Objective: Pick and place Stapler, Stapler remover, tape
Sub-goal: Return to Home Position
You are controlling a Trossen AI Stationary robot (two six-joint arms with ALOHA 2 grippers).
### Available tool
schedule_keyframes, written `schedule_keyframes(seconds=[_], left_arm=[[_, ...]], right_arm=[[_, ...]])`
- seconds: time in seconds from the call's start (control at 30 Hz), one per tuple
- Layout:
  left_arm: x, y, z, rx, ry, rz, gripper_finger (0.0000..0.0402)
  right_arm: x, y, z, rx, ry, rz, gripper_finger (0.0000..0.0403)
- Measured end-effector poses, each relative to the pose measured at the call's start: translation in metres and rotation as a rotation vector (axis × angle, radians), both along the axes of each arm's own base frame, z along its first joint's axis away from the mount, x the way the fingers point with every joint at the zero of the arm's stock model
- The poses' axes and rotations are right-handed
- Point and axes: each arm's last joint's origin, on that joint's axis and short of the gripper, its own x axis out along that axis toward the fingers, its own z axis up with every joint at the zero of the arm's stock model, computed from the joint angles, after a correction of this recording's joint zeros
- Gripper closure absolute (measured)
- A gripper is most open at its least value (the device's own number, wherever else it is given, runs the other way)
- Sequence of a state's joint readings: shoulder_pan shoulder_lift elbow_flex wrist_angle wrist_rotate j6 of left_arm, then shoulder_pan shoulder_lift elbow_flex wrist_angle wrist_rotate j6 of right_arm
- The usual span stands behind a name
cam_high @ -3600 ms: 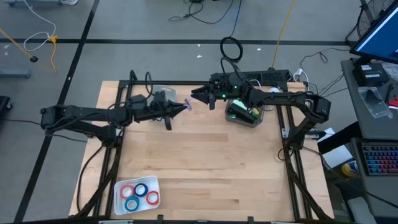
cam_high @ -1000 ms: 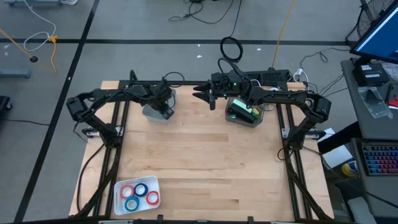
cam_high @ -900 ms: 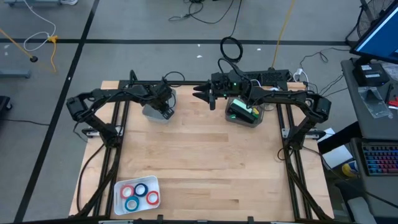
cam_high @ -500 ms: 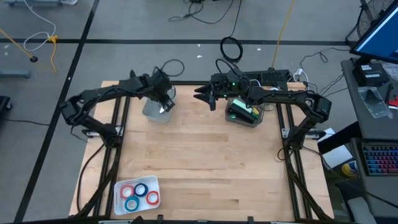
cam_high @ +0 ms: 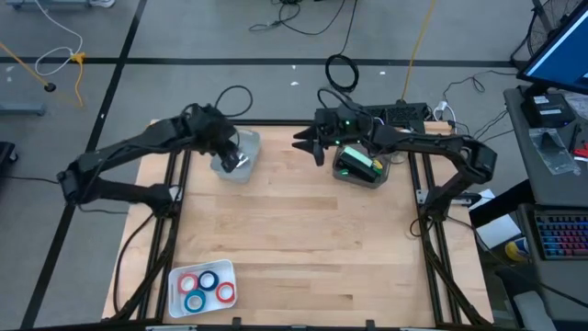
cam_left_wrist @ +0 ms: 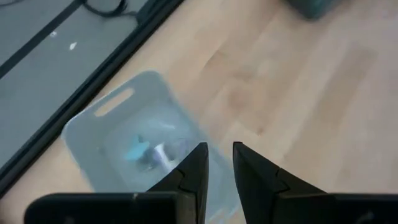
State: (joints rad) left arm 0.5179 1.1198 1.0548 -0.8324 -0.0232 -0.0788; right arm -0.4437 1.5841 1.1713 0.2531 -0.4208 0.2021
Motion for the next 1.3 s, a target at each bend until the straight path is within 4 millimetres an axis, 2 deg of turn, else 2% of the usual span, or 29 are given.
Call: schedule_keyframes(seconds=[0.23,0.37,0.47,0.53,0.7,0.87,1.0,1.13,1.3], left_arm=[[-0.013,-0.035,0.013,0.01,-0.23,-0.102,0.0323],[-0.028,-0.055,0.012,0.006,-0.379,-0.13,0.0323],[-0.042,-0.069,0.007,-0.01,-0.449,-0.156,0.0323],[-0.052,-0.076,0.003,-0.016,-0.487,-0.143,0.0323],[-0.075,-0.089,-0.009,0.003,-0.581,-0.128,0.0323],[-0.09,-0.098,-0.021,0.007,-0.645,-0.199,0.0323],[-0.097,-0.101,-0.028,-0.002,-0.671,-0.22,0.0323],[-0.103,-0.102,-0.03,0.009,-0.7,-0.219,0.0323],[-0.115,-0.104,-0.026,0.045,-0.76,-0.263,0.0323]], right_arm=[[-0.018,0.024,0.02,-0.088,0.078,0.01,0.0245],[-0.031,0.04,0.023,-0.151,0.178,-0.064,0.0246],[-0.044,0.053,0.023,-0.183,0.146,-0.058,0.0245],[-0.055,0.062,0.019,-0.188,0.102,-0.047,0.0246],[-0.096,0.078,-0.006,-0.125,0.024,-0.064,0.0246],[-0.142,0.091,-0.033,-0.077,-0.034,-0.085,0.0246],[-0.172,0.1,-0.046,-0.042,-0.107,-0.13,0.0245],[-0.196,0.105,-0.06,-0.033,-0.169,-0.195,0.0245],[-0.215,0.111,-0.07,-0.027,-0.264,-0.212,0.0245]])
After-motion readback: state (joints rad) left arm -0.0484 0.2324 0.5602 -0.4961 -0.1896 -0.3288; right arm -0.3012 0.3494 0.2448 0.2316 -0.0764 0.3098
